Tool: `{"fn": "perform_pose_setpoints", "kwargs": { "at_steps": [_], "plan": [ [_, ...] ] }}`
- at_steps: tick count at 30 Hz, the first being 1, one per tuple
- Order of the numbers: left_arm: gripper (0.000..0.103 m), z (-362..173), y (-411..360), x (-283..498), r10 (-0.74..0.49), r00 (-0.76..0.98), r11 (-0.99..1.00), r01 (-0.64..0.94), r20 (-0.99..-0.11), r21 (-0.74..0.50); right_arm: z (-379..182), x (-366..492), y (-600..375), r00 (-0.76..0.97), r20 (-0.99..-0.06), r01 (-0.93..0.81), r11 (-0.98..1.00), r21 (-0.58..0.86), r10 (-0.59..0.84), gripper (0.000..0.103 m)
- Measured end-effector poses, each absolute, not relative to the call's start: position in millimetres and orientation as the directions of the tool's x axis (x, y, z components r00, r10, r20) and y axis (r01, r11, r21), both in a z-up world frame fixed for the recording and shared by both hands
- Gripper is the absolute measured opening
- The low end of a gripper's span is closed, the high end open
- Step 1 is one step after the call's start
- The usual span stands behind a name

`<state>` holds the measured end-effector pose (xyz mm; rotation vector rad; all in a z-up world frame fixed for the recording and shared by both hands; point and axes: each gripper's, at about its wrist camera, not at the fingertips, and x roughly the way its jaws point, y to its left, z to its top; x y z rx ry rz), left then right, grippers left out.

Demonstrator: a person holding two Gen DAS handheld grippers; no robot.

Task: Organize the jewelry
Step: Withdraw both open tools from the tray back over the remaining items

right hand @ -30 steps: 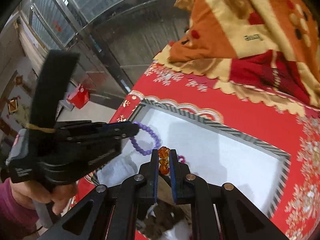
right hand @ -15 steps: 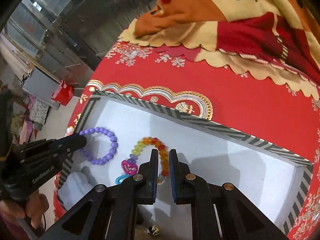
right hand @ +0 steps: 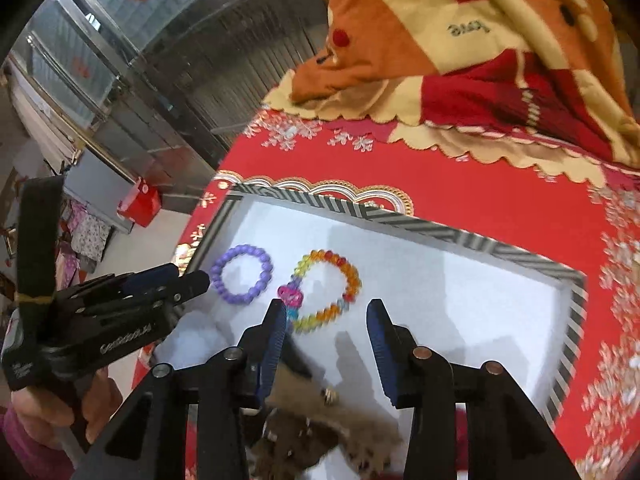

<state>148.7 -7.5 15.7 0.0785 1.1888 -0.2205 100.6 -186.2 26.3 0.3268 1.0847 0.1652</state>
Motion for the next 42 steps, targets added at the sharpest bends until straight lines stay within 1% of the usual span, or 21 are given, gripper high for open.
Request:
{"fn": "perform_pose_setpoints", "kwargs": {
  "at_steps": [6, 12, 33, 42],
  "plan": [
    [0.044, 36, -10, 115, -0.107, 0.408, 0.977, 0.21, -0.907, -0.02, 45, 63, -185, 0.505, -0.819, 0.043, 0.939, 0.34, 0.274, 0.04],
    [0.044, 43, -13, 77, -0.093, 0.425, 0.978, 0.207, -0.9, -0.004, 58, 23, -183, 0.524, -0.811, 0.045, 0.942, 0.332, 0.261, 0.04],
    [0.044, 48, -29, -58, -0.109, 0.419, 0.971, 0.239, -0.901, -0.007, 66, -115, -186, 0.526, -0.827, 0.093, 0.953, 0.287, 0.198, 0.041],
    [0.044, 49, -31, -99, -0.104, 0.42, 0.968, 0.252, -0.901, 0.006, 64, -151, -186, 0.521, -0.831, 0.104, 0.951, 0.29, 0.196, 0.041]
  ]
}}
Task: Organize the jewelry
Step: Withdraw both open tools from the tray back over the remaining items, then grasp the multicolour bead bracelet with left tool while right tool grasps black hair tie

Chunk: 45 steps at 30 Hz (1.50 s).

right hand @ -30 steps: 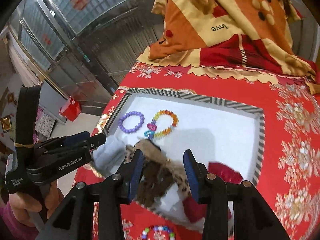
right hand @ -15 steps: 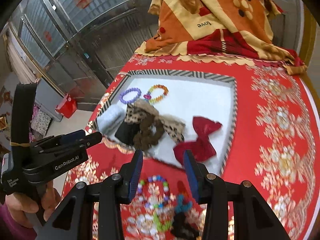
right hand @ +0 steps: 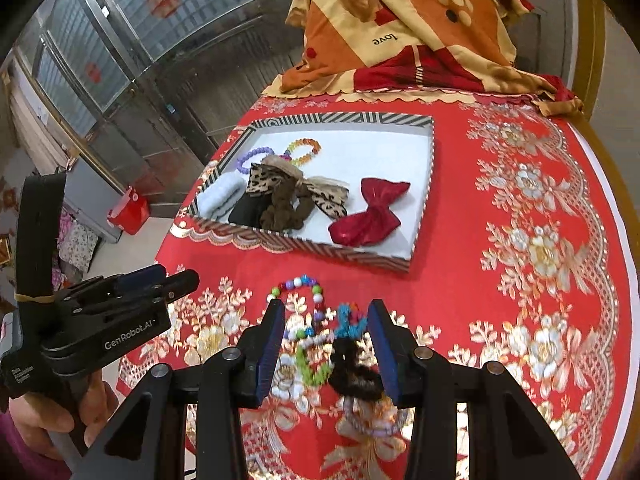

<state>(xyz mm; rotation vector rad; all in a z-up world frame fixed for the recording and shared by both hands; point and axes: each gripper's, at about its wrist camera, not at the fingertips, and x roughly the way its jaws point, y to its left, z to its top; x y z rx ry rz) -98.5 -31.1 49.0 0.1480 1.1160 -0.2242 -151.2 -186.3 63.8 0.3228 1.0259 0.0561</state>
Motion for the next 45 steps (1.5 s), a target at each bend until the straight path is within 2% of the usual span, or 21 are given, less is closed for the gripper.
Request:
{"fn": "perform_pose_setpoints", "kwargs": {
  "at_steps": [25, 32, 45],
  "plan": [
    [0.044, 45, -48, -130, -0.101, 0.407, 0.963, 0.271, -0.908, 0.014, 53, -189, -204, 0.501, -0.844, 0.134, 0.946, 0.297, 0.194, 0.043],
    [0.044, 37, -36, -124, -0.146, 0.355, 0.968, 0.246, -0.923, -0.058, 45, -191, -211, 0.484, -0.853, 0.145, 0.943, 0.298, 0.196, 0.046],
    [0.044, 8, -25, -106, -0.157, 0.269, 0.971, 0.219, -0.95, -0.098, 6, -193, -207, 0.405, -0.879, 0.12, 0.938, 0.326, 0.254, 0.046]
  ]
}}
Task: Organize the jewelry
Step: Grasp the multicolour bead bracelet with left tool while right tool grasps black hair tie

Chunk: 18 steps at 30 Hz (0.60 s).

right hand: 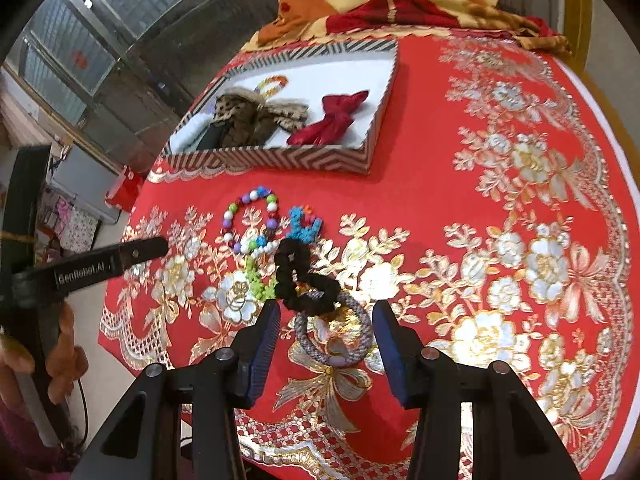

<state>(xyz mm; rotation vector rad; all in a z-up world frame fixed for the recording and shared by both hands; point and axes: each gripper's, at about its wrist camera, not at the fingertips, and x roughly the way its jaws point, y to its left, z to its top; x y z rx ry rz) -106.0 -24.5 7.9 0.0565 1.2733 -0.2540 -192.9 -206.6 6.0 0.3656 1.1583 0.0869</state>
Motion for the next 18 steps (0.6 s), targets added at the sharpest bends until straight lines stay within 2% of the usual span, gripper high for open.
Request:
{"fn": "perform_pose_setpoints", "kwargs": {
  "at_steps": [15, 18],
  "plan": [
    [0.048, -18, -48, -72, -0.163, 0.223, 0.96, 0.259, -0.961, -0.103, -20, -148, -182, 0.373, -0.879, 0.046, 0.94, 0.338, 0.298, 0.046],
    [0.048, -23, -55, -69, -0.15, 0.224, 0.955, 0.284, -0.963, -0.083, -23, -146, -184, 0.371, -0.879, 0.046, 0.939, 0.34, 0.3, 0.039]
  ]
}}
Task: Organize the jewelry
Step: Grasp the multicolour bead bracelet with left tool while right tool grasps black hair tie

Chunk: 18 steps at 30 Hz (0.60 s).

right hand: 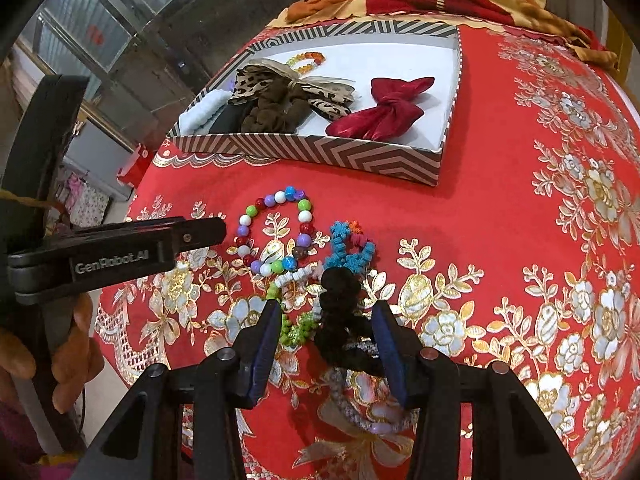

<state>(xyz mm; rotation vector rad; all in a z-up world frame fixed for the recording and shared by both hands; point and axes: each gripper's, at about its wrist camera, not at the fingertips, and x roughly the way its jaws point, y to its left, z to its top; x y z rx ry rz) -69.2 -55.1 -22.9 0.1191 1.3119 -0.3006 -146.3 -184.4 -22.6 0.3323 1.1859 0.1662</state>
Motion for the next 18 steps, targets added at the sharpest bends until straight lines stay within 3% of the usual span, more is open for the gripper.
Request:
{"fn": "perform_pose_setpoints", "kwargs": {
  "at_steps": [8, 11, 12, 14, 16, 18],
  "plan": [
    [0.048, -41, -74, -60, -0.095, 0.231, 0.942, 0.337, -0.968, -0.012, -30, -144, -188, 0.368, -0.878, 0.06, 0.934, 0.351, 0.306, 0.014],
    [0.047, -48, -78, -57, -0.099, 0.214, 0.935, 0.353, -0.972, -0.018, -28, -148, -193, 0.375, -0.872, 0.066, 0.929, 0.363, 0.314, 0.012],
    [0.044, -47, -78, -57, -0.106, 0.23, 0.935, 0.355, -0.967, -0.018, -27, -150, -196, 0.379, -0.87, 0.071, 0.927, 0.368, 0.316, 0.012],
    [0.025, -43, -80, -56, -0.124, 0.241, 0.931, 0.363, -0.963, -0.029, -23, -153, -203, 0.391, -0.86, 0.084, 0.918, 0.387, 0.327, 0.011],
    [0.014, -40, -81, -55, -0.139, 0.243, 0.926, 0.375, -0.96, -0.039, -17, -157, -213, 0.413, -0.843, 0.103, 0.903, 0.418, 0.344, 0.011],
    [0.01, -39, -82, -51, -0.149, 0.236, 0.924, 0.378, -0.96, -0.051, -12, -160, -223, 0.431, -0.824, 0.119, 0.882, 0.457, 0.368, 0.011]
  ]
}}
